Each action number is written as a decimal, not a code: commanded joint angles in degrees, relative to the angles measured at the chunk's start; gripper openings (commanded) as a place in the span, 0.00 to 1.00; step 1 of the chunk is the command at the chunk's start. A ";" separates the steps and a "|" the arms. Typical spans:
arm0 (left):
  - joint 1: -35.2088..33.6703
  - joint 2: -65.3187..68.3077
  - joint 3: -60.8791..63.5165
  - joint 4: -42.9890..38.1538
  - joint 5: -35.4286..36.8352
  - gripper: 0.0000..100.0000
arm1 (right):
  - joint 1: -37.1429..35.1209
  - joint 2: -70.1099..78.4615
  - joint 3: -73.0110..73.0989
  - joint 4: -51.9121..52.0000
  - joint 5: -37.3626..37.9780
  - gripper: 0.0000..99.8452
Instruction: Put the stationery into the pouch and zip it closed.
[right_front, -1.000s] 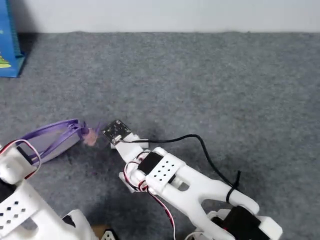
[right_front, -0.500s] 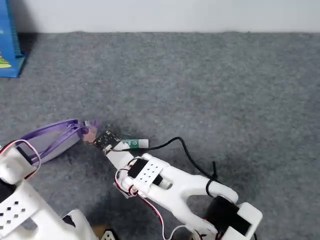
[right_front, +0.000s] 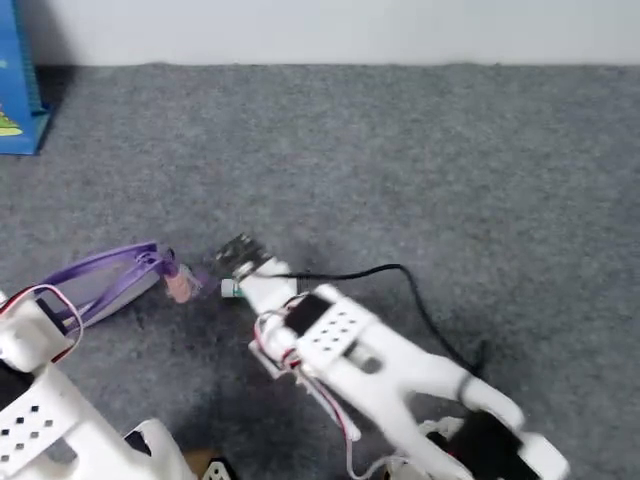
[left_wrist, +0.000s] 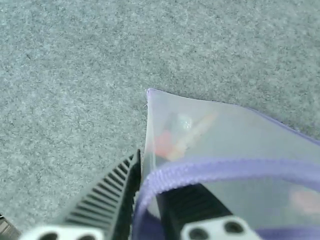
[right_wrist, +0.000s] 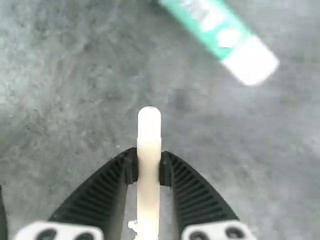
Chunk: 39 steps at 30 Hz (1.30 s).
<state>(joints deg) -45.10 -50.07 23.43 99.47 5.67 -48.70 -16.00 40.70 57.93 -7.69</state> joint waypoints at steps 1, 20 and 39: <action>4.66 0.18 1.45 0.62 -0.62 0.01 | 4.53 -12.79 -1.85 4.70 0.62 0.01; 16.62 0.18 3.56 0.26 3.16 0.01 | -3.21 -54.55 -2.29 -7.60 3.60 0.01; 16.35 0.18 0.48 0.26 3.16 0.01 | -11.56 -43.12 -1.76 -51.65 3.60 0.01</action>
<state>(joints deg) -29.01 -49.54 27.12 99.38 8.31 -59.60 -60.75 40.79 12.92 -4.70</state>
